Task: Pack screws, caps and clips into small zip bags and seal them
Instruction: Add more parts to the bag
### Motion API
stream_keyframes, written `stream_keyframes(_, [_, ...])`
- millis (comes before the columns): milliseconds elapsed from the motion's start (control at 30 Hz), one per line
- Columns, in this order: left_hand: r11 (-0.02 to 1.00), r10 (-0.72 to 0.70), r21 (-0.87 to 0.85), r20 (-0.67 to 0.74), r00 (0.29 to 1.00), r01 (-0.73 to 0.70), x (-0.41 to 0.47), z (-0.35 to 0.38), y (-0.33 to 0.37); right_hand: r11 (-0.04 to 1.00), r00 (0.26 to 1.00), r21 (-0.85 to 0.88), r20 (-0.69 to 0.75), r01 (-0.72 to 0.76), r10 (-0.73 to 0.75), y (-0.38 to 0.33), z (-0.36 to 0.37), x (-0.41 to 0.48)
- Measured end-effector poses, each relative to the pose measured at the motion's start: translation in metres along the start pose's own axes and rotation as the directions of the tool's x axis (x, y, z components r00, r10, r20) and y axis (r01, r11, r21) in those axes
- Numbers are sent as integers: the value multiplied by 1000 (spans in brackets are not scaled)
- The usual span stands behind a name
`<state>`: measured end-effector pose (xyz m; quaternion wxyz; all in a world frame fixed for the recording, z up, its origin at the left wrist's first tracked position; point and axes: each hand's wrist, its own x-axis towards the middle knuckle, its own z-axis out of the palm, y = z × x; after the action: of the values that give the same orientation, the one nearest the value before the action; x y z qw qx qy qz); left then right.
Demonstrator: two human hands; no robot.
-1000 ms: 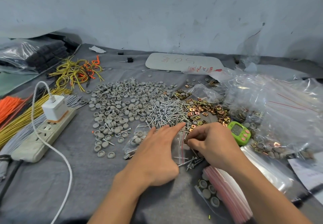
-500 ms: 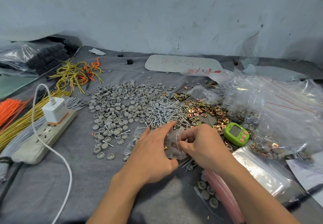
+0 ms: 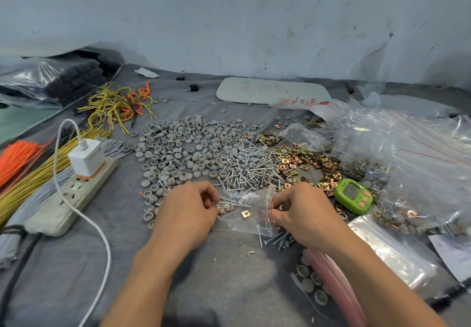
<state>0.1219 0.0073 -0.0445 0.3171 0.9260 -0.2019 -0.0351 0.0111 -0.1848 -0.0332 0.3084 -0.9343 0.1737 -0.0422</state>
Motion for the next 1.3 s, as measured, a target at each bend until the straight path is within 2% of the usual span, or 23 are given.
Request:
stream_keyframes(133, [998,33,-43,-31,999,-35,1,-1,6,1000,1000,14,6,9,-9,1,0,0])
stream_keyframes(333, [982,149,124,-29,988,-144,-4,6,17,999,1000,41,-14,-4,4,2,2,-1])
stream_keyframes(467, [975,199,-88,-72,977,-205,-7,8,21,997,1000,76,-5,-15,16,1,1,-1])
stream_keyframes(533, [949,306,-92,28,952,-302,-13,11,26,996,1000,84,-12,-15,16,0,1,-1])
stream_keyframes(600, [909,412,-23,201,889,-416,-16,17,31,998,1000,69,-27,-14,16,0,2,0])
stream_keyframes(667, [895,414,29,321,852,-446,-17,21,37,997,999,78,-34,-24,26,-1,2,0])
stream_keyframes(700, [893,405,59,326,854,-446,-16,24,38,995,999,98,-31,-25,28,-2,2,0])
stream_keyframes(800, [898,399,95,239,885,-430,-16,30,39,985,1000,172,-17,-14,18,-4,2,-1])
stream_keyframes(967, [934,355,-6,94,930,-356,-16,36,37,956,999,292,-24,-25,33,-8,4,1])
stream_keyframes(1300, [919,386,-98,38,922,-381,-18,37,32,977,995,195,-27,-84,91,-21,8,9])
